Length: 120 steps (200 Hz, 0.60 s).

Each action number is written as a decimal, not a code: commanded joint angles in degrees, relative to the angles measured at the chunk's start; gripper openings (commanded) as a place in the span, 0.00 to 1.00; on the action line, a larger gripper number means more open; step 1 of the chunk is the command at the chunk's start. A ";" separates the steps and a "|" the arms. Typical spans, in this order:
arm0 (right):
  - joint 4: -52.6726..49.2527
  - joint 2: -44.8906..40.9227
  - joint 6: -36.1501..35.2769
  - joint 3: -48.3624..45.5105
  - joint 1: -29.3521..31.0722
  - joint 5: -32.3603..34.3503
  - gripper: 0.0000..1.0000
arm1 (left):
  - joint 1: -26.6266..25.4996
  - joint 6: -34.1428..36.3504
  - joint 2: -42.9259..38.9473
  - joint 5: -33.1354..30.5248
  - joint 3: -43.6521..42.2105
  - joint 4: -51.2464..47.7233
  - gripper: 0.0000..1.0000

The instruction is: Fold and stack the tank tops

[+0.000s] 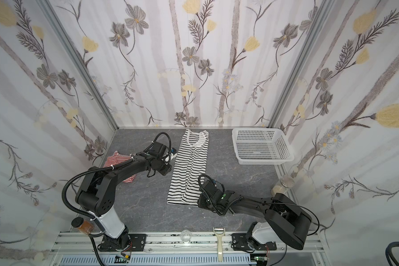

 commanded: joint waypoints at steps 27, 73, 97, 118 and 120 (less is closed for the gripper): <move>2.99 1.37 4.27 -0.16 2.15 -2.93 0.44 | 0.03 0.08 -4.97 2.38 -5.79 2.40 0.36; 2.07 1.10 4.84 -0.44 1.71 -1.02 0.39 | -0.01 -0.36 -7.04 3.58 -7.73 2.77 0.36; 2.98 0.97 6.23 -1.48 0.48 -0.32 0.37 | -0.01 -0.45 -7.54 3.64 -8.31 2.77 0.36; 4.75 -0.24 7.32 -2.48 -0.23 -0.59 0.37 | -0.02 -0.21 -8.30 3.69 -8.94 2.77 0.36; 4.89 -0.35 7.34 -2.51 -0.33 -0.63 0.37 | -0.05 -0.24 -8.33 3.65 -8.98 2.77 0.36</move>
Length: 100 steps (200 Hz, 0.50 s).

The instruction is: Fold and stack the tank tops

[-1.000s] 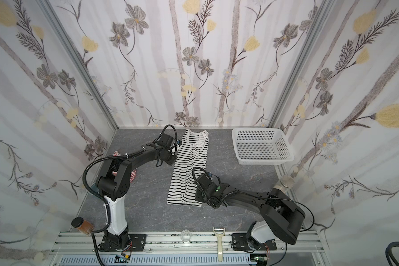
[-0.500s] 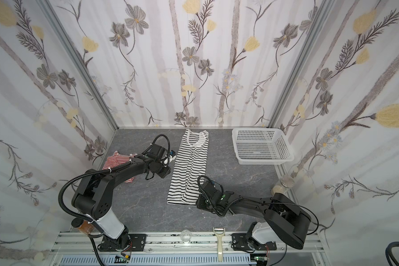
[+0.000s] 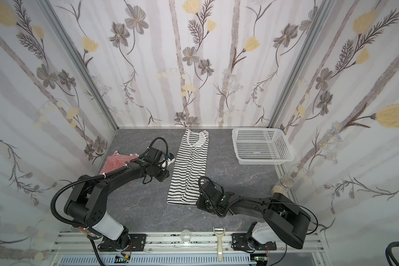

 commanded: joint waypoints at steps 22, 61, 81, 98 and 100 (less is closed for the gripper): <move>2.27 -0.33 2.43 -0.62 -0.84 0.46 0.38 | 0.08 -0.14 -1.04 0.82 -1.04 1.06 0.36; 5.64 1.72 3.30 -1.25 -0.76 -1.95 0.37 | 0.04 -0.12 -1.67 0.99 -1.51 1.13 0.36; 7.32 2.03 3.89 -1.48 -0.67 -2.99 0.37 | 0.03 0.14 -1.91 0.47 -1.96 1.21 0.36; 7.19 1.82 4.34 -1.72 -0.61 -2.83 0.33 | 0.03 0.22 -2.24 0.21 -2.36 1.30 0.36; 7.19 1.76 4.40 -1.83 -0.59 -2.83 0.32 | 0.01 0.18 -2.21 0.20 -2.30 1.30 0.36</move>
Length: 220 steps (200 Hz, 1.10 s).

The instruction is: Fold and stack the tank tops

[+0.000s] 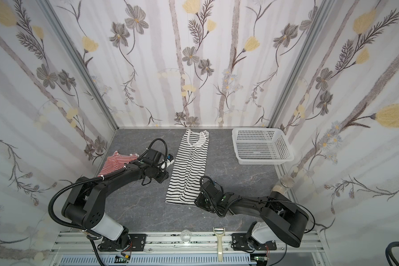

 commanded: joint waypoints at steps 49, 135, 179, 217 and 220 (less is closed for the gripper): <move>3.02 0.73 2.31 -0.62 -0.12 -1.08 0.08 | 0.03 0.38 -0.93 0.65 -1.43 0.84 0.36; -3.02 -4.72 -2.68 1.68 -4.16 -0.53 0.00 | -4.60 7.58 -7.77 2.73 -10.21 -0.61 0.37; -5.93 -4.99 -5.94 3.50 -6.36 -1.26 0.00 | -12.67 6.85 -13.24 6.67 -12.58 -2.07 0.40; -6.05 -5.16 -6.83 4.46 -8.55 -1.44 0.00 | -17.67 7.80 -12.05 4.00 -14.92 -2.30 0.41; -5.99 -5.13 -6.87 4.51 -8.56 -1.50 0.00 | -17.83 7.93 -11.91 3.78 -15.03 -2.33 0.41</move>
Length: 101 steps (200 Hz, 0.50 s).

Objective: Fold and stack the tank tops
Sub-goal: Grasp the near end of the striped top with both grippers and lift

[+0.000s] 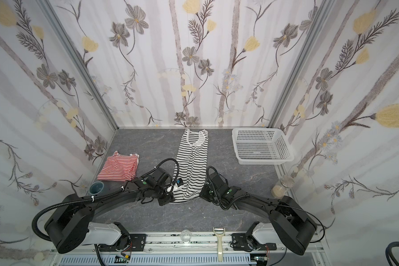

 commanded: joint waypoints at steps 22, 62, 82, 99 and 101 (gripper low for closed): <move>-0.07 -0.11 -1.15 1.23 -0.25 0.53 0.00 | -2.10 2.28 1.63 -2.05 -1.09 -0.88 0.41; 0.77 -0.11 -0.80 0.80 -0.25 0.00 0.00 | -2.50 2.21 3.22 -1.51 -0.25 -0.22 0.41; 0.88 -0.16 -0.79 0.85 -0.25 -0.13 0.00 | -2.86 2.24 5.21 -2.49 -0.02 0.51 0.41; 0.92 -0.37 -0.79 0.86 -0.25 -0.08 0.00 | -2.95 2.41 6.49 -3.74 0.01 1.10 0.40; 0.89 -0.42 -0.84 0.83 -0.25 -0.08 0.00 | -2.95 2.41 6.60 -3.90 -0.01 1.13 0.40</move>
